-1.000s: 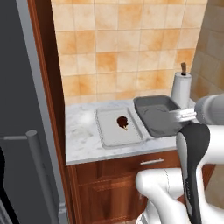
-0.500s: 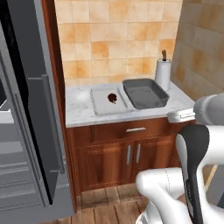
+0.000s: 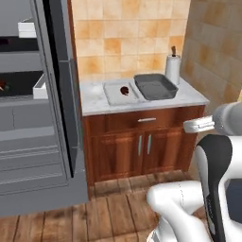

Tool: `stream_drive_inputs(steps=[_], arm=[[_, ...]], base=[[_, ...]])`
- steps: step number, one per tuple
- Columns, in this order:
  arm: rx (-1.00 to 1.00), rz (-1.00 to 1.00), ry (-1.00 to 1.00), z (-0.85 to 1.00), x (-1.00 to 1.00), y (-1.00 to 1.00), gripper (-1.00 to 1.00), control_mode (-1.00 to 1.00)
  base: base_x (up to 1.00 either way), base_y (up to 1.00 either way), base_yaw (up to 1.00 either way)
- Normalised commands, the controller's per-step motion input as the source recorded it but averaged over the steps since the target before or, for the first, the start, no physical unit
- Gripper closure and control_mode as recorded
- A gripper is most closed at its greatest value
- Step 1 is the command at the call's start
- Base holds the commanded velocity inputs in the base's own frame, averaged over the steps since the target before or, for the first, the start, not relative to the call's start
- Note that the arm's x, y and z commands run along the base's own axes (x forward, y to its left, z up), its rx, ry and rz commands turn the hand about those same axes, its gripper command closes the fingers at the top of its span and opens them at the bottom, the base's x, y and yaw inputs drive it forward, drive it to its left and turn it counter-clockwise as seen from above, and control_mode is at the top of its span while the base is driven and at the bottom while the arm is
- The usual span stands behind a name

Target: Place one eggplant and one steak in each tupperware on the nearby counter, to pack two identical lunches.

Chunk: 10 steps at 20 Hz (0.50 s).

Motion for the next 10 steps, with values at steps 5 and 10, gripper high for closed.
stream_drive_inputs(steps=[5, 10], arm=[[0.0, 0.0, 0.0, 0.0, 0.0, 0.0, -1.0, 1.0], [0.0, 0.0, 0.0, 0.0, 0.0, 0.0, -1.0, 1.0]], base=[[-0.26, 1.0, -0.04], [-0.28, 1.0, -0.08]])
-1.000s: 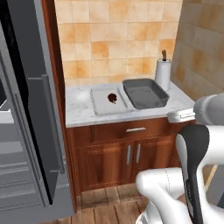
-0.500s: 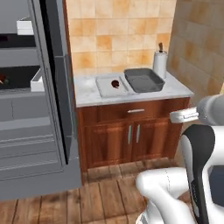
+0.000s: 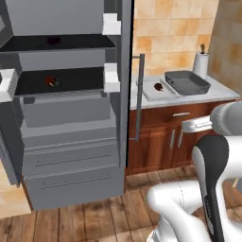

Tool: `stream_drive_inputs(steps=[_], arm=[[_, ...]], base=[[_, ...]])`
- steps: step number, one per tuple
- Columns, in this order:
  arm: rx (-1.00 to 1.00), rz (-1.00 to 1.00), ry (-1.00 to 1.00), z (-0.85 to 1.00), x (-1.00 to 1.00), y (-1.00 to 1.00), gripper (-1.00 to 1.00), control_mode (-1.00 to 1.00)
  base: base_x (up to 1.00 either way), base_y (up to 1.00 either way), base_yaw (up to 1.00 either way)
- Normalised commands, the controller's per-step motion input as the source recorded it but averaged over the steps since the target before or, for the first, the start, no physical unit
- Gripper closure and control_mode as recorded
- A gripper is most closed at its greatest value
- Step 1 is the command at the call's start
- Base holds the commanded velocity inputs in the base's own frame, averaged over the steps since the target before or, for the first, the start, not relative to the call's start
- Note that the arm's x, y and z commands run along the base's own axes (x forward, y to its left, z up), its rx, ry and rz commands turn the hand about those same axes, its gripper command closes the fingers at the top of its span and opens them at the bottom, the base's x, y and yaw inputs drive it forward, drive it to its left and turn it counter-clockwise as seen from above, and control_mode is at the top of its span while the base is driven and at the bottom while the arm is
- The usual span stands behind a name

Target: Place one eggplant and one steak in each tupperware on the nearby counter, to pack two identical lunches.

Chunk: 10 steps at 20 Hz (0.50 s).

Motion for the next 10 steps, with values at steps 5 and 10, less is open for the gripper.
stream_drive_inputs(steps=[5, 10], arm=[[0.0, 0.0, 0.0, 0.0, 0.0, 0.0, -1.0, 1.0], [0.0, 0.0, 0.0, 0.0, 0.0, 0.0, -1.0, 1.0]], base=[[-0.41, 1.0, -0.13], [-0.16, 1.0, -0.13]])
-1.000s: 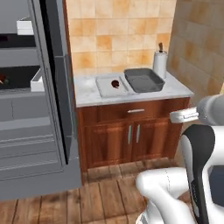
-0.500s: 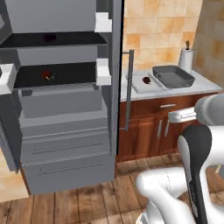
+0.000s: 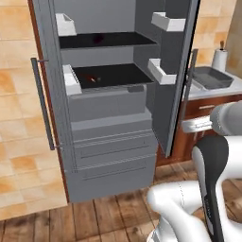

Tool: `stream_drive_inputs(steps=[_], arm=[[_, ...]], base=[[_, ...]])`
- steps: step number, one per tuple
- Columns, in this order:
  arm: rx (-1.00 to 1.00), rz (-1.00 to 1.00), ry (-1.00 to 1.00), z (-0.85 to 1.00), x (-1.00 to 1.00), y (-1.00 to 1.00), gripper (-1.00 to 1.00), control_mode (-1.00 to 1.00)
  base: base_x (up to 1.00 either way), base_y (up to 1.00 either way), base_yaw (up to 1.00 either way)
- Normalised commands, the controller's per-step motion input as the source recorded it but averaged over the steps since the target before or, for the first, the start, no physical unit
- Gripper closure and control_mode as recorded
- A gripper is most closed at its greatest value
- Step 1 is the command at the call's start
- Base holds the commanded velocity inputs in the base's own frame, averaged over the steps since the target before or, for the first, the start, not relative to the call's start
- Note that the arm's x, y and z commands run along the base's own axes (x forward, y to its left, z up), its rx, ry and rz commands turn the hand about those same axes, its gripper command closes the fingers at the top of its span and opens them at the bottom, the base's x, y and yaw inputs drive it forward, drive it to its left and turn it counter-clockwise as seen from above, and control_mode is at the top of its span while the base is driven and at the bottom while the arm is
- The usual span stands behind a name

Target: Place one eggplant and one steak in each tupperware on the nearby counter, to pack two identical lunches.

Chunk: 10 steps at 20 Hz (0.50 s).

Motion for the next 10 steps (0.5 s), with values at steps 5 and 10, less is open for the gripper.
stream_drive_inputs(steps=[5, 10], arm=[[0.0, 0.0, 0.0, 0.0, 0.0, 0.0, -1.0, 1.0], [0.0, 0.0, 0.0, 0.0, 0.0, 0.0, -1.0, 1.0]], base=[[0.02, 0.99, -0.07], [0.11, 0.2, 0.13]])
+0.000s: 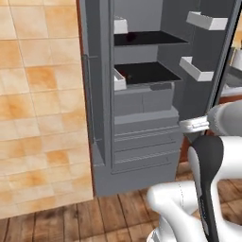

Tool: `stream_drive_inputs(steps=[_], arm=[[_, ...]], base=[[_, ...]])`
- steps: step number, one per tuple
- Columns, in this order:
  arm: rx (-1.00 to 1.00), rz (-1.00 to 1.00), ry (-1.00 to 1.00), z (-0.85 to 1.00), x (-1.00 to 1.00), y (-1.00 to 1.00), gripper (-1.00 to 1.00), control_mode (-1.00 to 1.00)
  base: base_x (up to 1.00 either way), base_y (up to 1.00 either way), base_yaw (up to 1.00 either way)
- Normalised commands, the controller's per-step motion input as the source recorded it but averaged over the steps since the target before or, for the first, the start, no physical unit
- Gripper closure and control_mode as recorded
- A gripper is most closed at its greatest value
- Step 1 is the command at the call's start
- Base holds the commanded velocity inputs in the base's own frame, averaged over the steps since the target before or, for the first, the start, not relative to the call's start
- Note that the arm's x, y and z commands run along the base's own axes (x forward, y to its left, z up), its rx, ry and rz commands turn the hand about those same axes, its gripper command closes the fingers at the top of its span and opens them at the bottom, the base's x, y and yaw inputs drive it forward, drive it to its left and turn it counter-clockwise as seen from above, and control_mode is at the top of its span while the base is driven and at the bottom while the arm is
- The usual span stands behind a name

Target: Place one eggplant and one steak in each tupperware on the nearby counter, to pack two identical lunches.

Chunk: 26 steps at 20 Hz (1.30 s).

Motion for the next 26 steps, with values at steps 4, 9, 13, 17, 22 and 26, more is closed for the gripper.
stream_drive_inputs(steps=[4, 9, 13, 17, 22, 26], arm=[[0.0, 0.0, 0.0, 0.0, 0.0, 0.0, -1.0, 1.0], [0.0, 0.0, 0.0, 0.0, 0.0, 0.0, -1.0, 1.0], [0.0, 0.0, 0.0, 0.0, 0.0, 0.0, -1.0, 1.0], [0.0, 0.0, 0.0, 0.0, 0.0, 0.0, -1.0, 1.0], [0.0, 0.0, 0.0, 0.0, 0.0, 0.0, -1.0, 1.0], [0.0, 0.0, 0.0, 0.0, 0.0, 0.0, -1.0, 1.0]], base=[[0.07, -0.24, 0.25], [0.01, -0.52, 0.19], [0.0, -0.86, 0.04], [0.15, -0.22, 0.01], [0.86, 0.45, 0.0], [1.0, 0.4, 0.0]])
